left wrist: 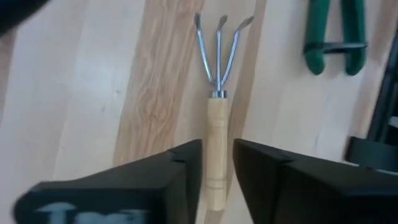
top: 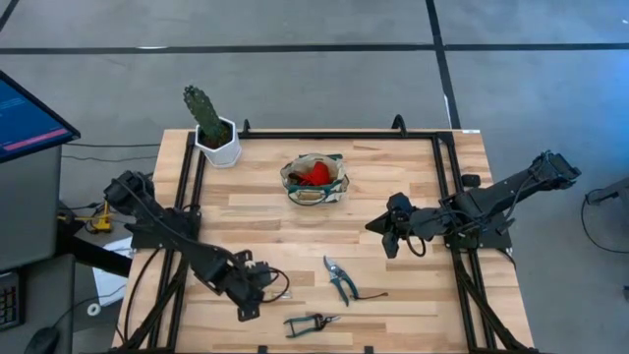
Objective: Pick & Place Garden tools in Gardening bag
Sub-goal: Put the hand rake into the side pocket of the gardening bag
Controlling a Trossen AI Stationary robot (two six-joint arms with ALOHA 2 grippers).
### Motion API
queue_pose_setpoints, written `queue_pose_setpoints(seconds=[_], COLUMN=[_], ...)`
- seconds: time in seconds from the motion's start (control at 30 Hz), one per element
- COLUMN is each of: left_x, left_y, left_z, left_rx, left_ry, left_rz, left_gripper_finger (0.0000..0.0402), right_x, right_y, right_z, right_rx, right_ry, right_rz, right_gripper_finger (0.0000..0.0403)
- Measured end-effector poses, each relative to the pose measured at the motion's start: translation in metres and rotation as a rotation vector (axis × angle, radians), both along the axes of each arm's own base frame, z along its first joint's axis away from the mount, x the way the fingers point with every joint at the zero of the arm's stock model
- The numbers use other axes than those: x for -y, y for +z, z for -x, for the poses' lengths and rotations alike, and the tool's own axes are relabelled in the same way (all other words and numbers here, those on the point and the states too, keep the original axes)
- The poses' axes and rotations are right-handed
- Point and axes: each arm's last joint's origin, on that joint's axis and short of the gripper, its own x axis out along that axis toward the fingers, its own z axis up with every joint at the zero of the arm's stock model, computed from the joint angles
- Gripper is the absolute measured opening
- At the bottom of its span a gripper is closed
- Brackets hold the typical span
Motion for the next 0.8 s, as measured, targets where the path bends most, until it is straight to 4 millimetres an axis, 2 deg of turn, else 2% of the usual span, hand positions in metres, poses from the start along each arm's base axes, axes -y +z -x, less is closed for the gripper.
queue_pose_setpoints(seconds=[0.23, 0.8], left_x=[0.006, 0.017], left_y=[-0.021, -0.057], left_z=[-0.006, -0.017], left_rx=[-0.059, -0.11], left_ry=[-0.006, -0.019], left_rz=[-0.019, -0.016], left_gripper_finger=[0.0135, 0.0179], right_x=[0.0, 0.0], right_y=[0.0, 0.0], right_z=[0.0, 0.0], right_rx=[-0.001, -0.002], right_ry=[0.0, 0.0], right_rz=[0.0, 0.001], right_gripper_finger=[0.0, 0.0])
